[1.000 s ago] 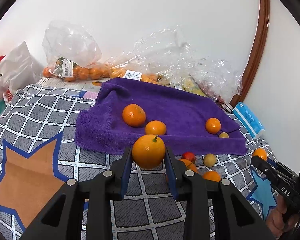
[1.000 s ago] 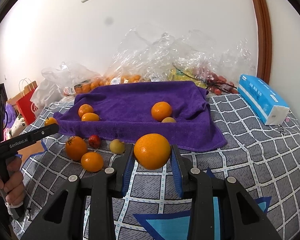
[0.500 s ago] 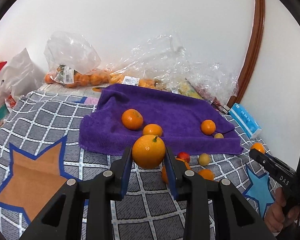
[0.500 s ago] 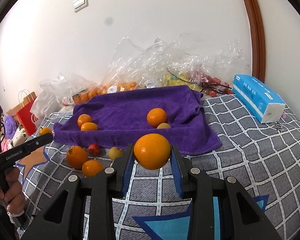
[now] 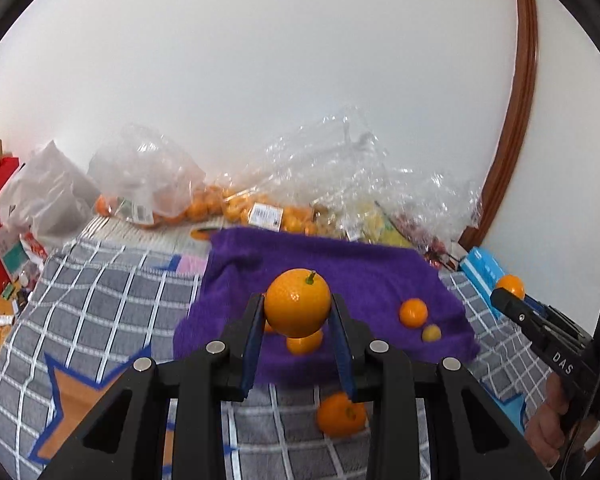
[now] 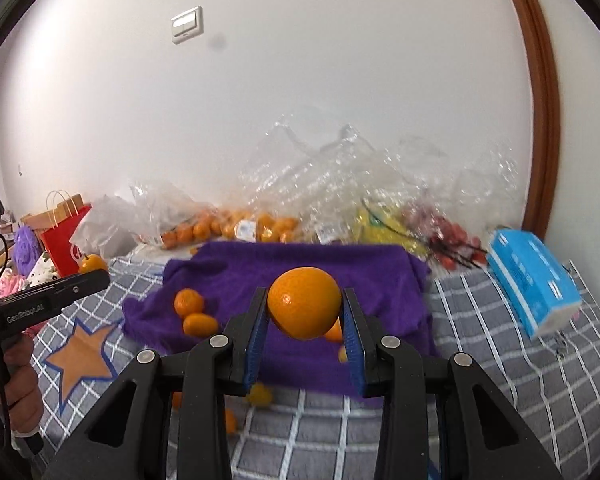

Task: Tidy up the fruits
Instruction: 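Lift both held oranges and carry them over the purple towel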

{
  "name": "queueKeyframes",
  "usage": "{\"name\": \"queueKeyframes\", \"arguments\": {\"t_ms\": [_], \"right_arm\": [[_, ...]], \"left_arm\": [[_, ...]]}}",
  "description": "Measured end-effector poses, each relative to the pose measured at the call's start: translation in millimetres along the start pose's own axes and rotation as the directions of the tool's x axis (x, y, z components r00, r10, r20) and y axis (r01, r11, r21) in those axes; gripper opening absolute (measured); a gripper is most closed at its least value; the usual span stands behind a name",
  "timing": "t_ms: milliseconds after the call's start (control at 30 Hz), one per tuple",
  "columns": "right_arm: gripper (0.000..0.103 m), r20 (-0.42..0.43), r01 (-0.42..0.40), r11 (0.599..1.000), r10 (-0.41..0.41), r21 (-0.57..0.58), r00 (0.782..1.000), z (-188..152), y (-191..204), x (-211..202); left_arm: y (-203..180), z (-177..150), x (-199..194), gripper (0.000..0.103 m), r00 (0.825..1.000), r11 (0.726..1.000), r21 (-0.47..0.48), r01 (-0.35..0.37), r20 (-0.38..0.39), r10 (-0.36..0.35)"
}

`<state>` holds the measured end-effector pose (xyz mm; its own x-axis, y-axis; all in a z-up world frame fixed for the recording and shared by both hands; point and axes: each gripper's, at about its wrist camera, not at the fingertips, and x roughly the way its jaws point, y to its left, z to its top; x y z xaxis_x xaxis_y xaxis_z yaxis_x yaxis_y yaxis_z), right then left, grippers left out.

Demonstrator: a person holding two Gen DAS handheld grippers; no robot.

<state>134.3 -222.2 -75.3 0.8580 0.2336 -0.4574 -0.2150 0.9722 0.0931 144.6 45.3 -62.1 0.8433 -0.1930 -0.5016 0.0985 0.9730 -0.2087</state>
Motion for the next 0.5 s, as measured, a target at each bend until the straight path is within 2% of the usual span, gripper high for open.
{"name": "queueKeyframes", "arguments": {"t_ms": [167,233,400,500], "right_arm": [[0.035,0.008,-0.003,1.000,0.003,0.001,1.000,15.6,0.1,22.4],[0.035,0.000,-0.007,1.000,0.007,0.012,1.000,17.1,-1.7,34.5],[0.035,-0.052,-0.018,0.999,0.020,0.032,0.998,2.7,-7.1,64.0],[0.035,-0.082,-0.023,0.999,0.025,0.030,0.996,-5.0,-12.4,73.6]], "left_arm": [[-4.8,17.5,24.8,0.031,1.000,1.000,-0.004,0.004,0.002,-0.004],[-8.1,19.6,37.7,0.031,1.000,1.000,0.008,-0.016,0.006,0.016],[-4.0,10.4,70.3,0.031,1.000,1.000,-0.009,-0.018,-0.011,0.018],[6.1,0.2,85.4,0.031,0.999,0.999,-0.044,-0.017,-0.049,0.015]]}}
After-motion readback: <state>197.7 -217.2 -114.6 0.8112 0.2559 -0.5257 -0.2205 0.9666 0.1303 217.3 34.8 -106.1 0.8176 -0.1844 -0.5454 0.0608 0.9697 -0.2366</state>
